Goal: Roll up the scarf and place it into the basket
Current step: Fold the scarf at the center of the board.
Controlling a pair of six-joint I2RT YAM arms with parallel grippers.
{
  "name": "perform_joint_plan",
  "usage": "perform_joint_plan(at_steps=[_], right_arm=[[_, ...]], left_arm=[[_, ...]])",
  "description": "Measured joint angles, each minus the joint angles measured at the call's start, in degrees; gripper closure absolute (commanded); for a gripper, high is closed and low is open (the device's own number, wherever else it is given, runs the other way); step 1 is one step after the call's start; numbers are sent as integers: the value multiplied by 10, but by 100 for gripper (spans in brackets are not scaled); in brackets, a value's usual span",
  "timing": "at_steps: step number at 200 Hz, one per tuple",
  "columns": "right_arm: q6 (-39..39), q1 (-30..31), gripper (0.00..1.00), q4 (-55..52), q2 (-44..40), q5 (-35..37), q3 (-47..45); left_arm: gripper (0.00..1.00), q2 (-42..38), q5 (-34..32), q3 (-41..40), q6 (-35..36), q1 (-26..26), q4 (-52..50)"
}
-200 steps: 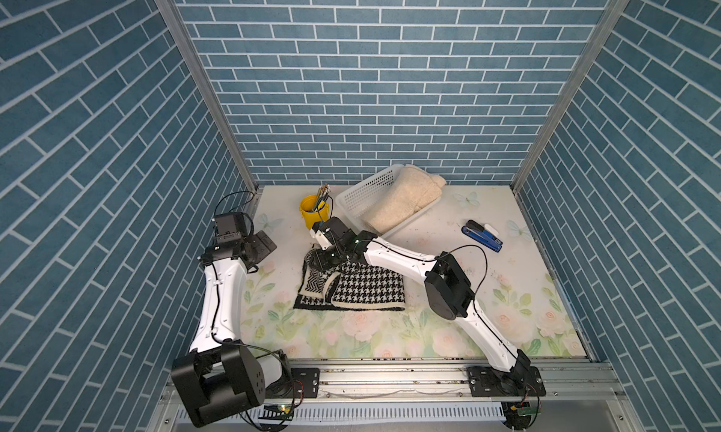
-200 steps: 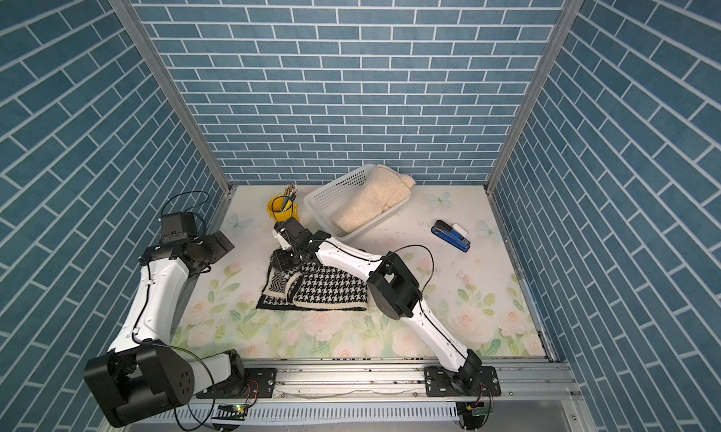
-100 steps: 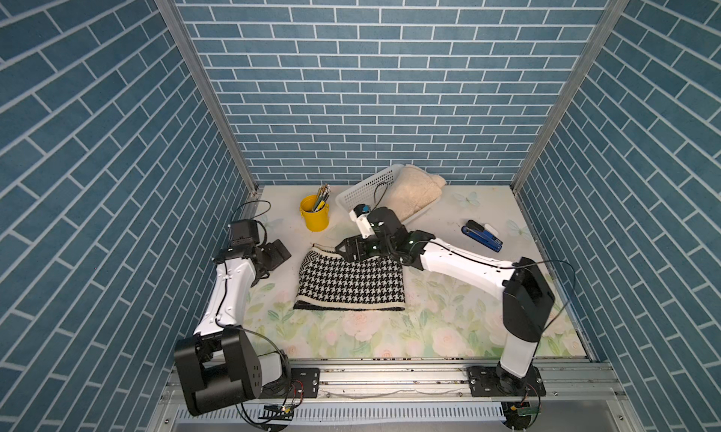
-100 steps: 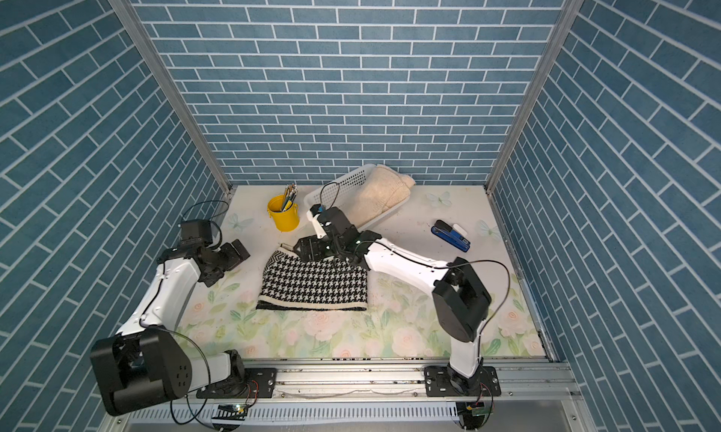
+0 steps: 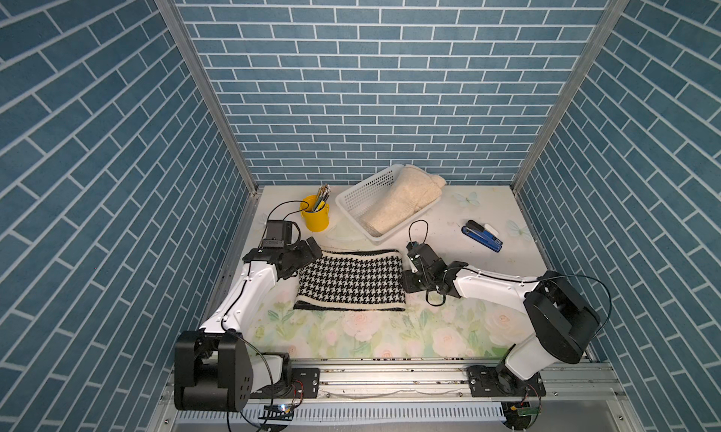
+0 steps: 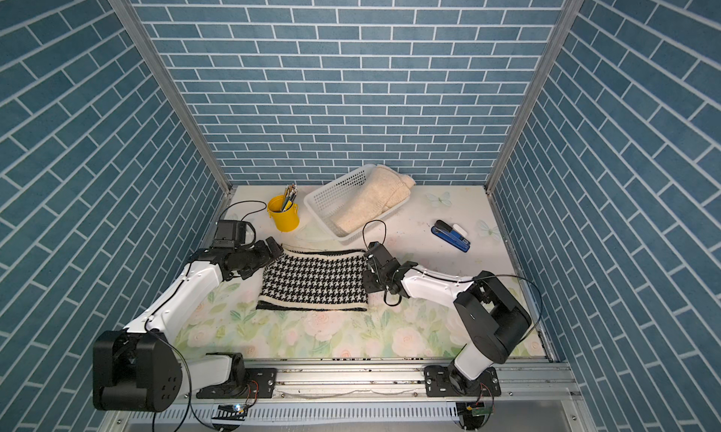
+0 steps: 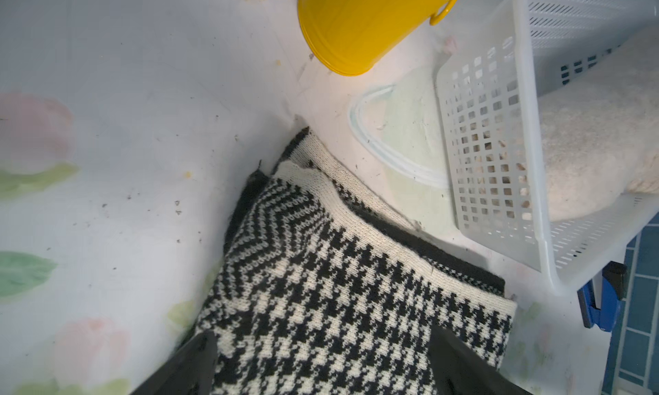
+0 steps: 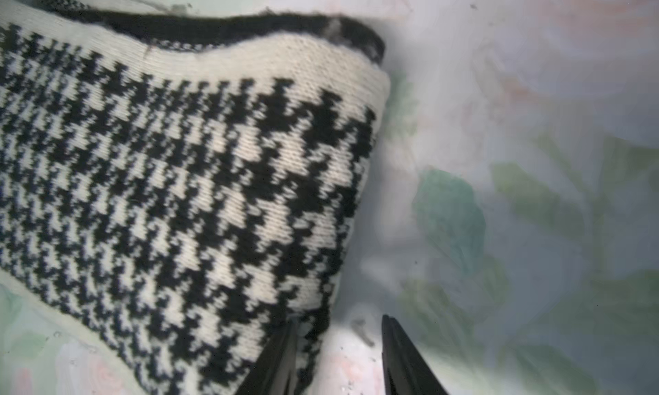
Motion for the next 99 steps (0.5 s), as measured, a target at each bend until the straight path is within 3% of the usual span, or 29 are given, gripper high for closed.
perform_joint_plan(at_steps=[49, 99], right_arm=[[5, -16, 49, 73, -6, -51, -38], [15, -24, 47, 117, 7, -112, -55]], left_arm=[[8, 75, -7, -39, -19, -3, 39], [9, 140, -78, -31, -34, 2, 46]])
